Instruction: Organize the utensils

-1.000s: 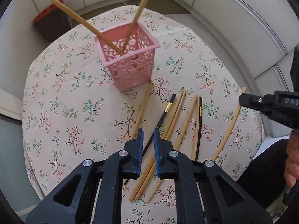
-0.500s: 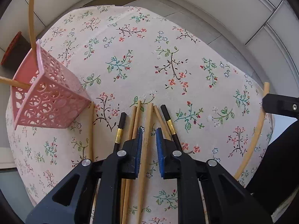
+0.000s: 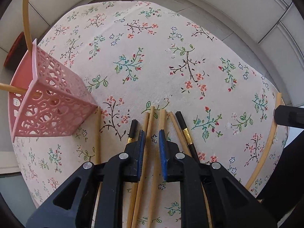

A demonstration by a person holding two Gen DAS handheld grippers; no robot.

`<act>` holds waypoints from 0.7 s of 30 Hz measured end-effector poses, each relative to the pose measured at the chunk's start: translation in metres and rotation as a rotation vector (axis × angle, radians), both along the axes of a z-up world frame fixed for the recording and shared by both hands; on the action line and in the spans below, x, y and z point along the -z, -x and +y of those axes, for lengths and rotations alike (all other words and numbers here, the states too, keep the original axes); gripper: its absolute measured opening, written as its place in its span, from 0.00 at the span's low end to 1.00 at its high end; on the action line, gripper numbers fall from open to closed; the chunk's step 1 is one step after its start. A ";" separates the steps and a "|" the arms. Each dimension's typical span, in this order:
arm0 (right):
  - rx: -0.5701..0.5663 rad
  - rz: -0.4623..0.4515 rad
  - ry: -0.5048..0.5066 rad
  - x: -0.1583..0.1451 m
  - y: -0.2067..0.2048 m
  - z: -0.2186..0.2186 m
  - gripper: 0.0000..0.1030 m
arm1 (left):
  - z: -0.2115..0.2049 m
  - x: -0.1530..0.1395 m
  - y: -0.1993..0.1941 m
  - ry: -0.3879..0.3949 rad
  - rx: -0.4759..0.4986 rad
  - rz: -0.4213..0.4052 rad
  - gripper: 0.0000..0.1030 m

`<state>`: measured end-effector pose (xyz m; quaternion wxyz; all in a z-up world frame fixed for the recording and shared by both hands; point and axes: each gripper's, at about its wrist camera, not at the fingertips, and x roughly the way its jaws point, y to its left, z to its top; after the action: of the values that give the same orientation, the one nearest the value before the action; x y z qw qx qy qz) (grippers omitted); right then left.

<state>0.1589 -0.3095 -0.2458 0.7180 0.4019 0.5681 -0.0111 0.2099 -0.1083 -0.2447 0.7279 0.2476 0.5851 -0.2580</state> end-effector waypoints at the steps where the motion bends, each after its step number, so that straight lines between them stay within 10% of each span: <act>1: 0.000 0.002 -0.001 0.001 0.000 0.000 0.08 | -0.002 0.001 -0.002 0.002 -0.004 0.002 0.15; 6: -0.002 0.004 -0.002 0.002 0.000 0.000 0.08 | -0.007 0.010 -0.005 -0.022 0.014 0.004 0.34; 21: 0.009 0.022 -0.039 0.015 -0.001 -0.007 0.08 | -0.021 0.007 -0.002 0.004 0.099 -0.012 0.25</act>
<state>0.1604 -0.3168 -0.2608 0.7039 0.4181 0.5741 -0.0077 0.2120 -0.1291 -0.2520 0.7180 0.2764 0.5674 -0.2933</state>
